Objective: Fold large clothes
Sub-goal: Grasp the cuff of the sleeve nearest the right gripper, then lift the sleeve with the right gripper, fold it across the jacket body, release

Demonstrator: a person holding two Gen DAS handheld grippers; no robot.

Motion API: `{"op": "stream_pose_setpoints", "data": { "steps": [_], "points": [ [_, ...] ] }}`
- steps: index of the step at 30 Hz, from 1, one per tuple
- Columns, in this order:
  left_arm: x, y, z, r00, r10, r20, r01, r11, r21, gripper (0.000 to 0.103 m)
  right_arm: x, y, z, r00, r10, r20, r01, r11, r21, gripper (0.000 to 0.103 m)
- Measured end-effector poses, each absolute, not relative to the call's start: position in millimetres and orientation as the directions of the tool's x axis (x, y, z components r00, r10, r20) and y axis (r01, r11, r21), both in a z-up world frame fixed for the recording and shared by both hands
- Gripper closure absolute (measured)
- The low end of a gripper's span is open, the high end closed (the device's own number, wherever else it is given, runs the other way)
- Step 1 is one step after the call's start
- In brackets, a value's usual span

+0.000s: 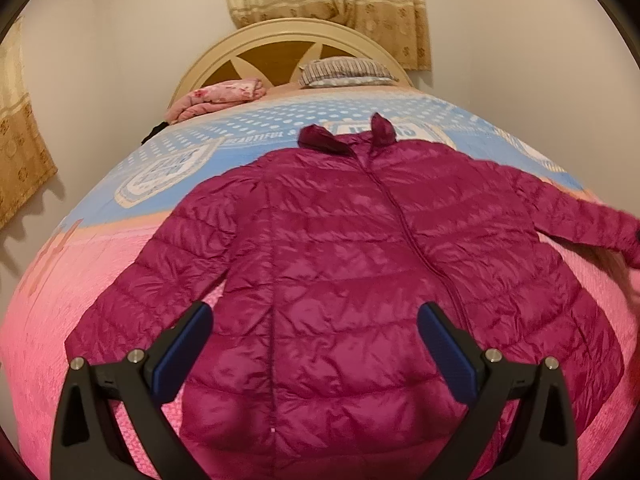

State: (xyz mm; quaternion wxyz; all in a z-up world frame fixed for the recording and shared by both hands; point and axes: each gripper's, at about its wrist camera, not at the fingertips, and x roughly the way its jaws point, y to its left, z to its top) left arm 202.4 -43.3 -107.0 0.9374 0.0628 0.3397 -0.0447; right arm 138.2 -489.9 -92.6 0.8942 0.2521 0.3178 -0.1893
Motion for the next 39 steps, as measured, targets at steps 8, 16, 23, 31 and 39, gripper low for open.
{"op": "stream_pose_setpoints", "data": {
  "steps": [8, 16, 23, 31, 39],
  "points": [
    [205.4, -23.7, -107.4, 0.767, -0.034, -0.641, 0.095, 0.994, 0.062, 0.000, 178.1, -440.1, 8.8, 0.825, -0.281, -0.491, 0.379, 0.919, 0.111, 0.094],
    [211.4, -5.7, -109.6, 0.763, -0.017, -0.646, 0.062, 0.997, 0.047, 0.000, 220.8, -335.6, 75.9, 0.920, -0.202, -0.336, 0.180, 0.979, -0.096, 0.095],
    [213.9, 15.2, -112.8, 0.760, 0.011, -0.650, 0.023, 0.999, 0.044, 0.000, 255.8, -230.3, 77.3, 0.944, -0.053, -0.326, -0.024, 0.973, -0.228, 0.095],
    [220.6, 40.3, -116.1, 0.749, 0.049, -0.661, -0.030, 0.999, 0.040, 0.000, 286.3, -163.9, 24.3, 0.903, 0.043, -0.428, -0.171, 0.949, -0.264, 0.095],
    [227.7, 50.3, -116.6, 0.747, 0.070, -0.661, -0.053, 0.998, 0.046, 0.000, 309.2, -131.1, -44.9, 0.809, 0.111, -0.577, -0.279, 0.937, -0.211, 0.095]
  ]
}}
